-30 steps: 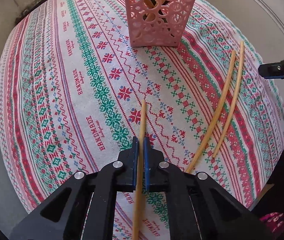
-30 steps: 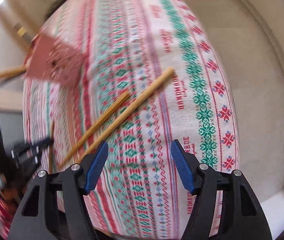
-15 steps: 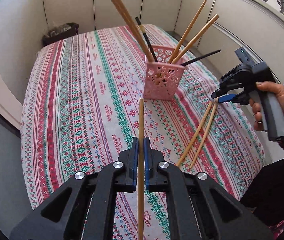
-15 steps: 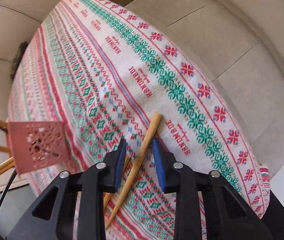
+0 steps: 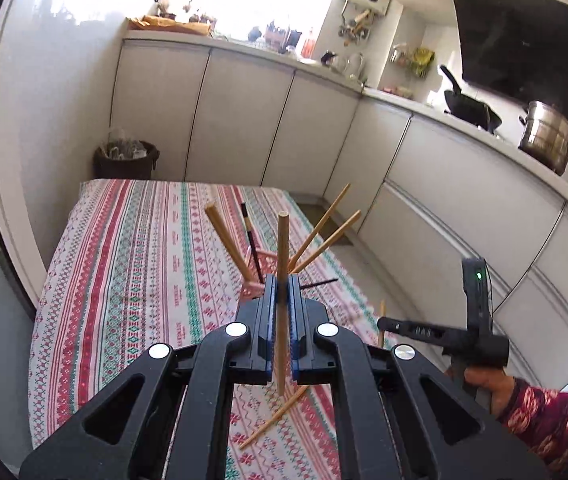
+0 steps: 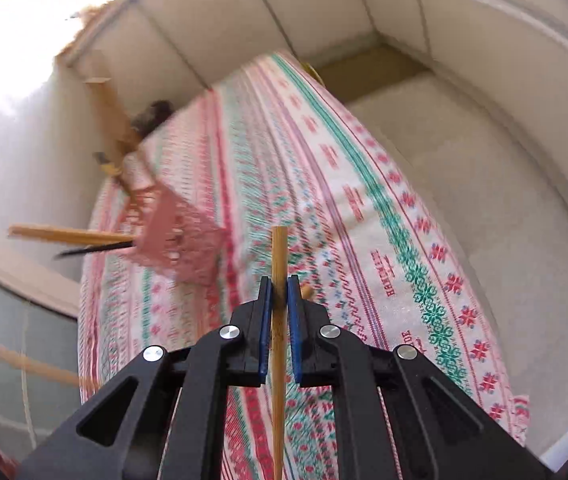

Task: Organize utensils
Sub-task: 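Lift both chopsticks upright and carry them toward the pink holder, then lower both chopsticks into the pink holder and open both grippers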

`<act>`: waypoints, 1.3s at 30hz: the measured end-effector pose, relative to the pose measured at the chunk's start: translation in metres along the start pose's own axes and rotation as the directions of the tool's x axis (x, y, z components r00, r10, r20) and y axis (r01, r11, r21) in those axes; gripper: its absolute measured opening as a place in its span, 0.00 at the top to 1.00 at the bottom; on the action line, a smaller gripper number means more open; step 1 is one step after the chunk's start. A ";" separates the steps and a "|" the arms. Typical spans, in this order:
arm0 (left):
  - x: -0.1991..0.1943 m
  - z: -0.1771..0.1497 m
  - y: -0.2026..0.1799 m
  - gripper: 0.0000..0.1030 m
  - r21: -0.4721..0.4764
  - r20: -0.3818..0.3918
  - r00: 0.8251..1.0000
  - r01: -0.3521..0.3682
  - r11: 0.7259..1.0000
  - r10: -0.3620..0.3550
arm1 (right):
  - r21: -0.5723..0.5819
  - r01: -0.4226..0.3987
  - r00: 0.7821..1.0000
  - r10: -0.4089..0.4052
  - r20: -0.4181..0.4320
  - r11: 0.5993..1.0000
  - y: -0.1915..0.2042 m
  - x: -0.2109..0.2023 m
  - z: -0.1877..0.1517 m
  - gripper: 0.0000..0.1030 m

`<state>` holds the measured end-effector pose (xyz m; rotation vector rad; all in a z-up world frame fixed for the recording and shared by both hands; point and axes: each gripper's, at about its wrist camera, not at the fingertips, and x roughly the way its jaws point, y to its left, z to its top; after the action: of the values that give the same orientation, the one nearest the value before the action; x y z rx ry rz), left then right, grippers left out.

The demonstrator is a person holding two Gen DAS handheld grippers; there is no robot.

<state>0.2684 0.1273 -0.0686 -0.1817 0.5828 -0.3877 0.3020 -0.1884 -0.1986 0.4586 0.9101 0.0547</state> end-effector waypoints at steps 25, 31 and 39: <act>0.041 0.104 -0.048 0.96 0.065 0.242 0.967 -0.096 0.993 0.078 | -0.221 -0.258 0.805 0.336 0.489 0.940 0.075 -0.201 0.093 0.92; 0.106 0.080 -0.027 0.92 0.059 0.147 0.982 -0.127 0.990 0.117 | -0.241 -0.245 0.796 0.336 0.503 0.939 0.092 -0.151 0.113 0.92; 0.025 0.099 -0.012 0.47 -0.034 0.338 0.932 -0.126 0.991 0.130 | -0.281 -0.187 0.811 0.309 0.496 0.941 0.104 -0.094 0.110 0.92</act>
<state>0.3402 0.1123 0.0031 -0.2154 0.2538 -0.2181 0.3442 -0.1568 -0.0283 0.3556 0.2786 0.2552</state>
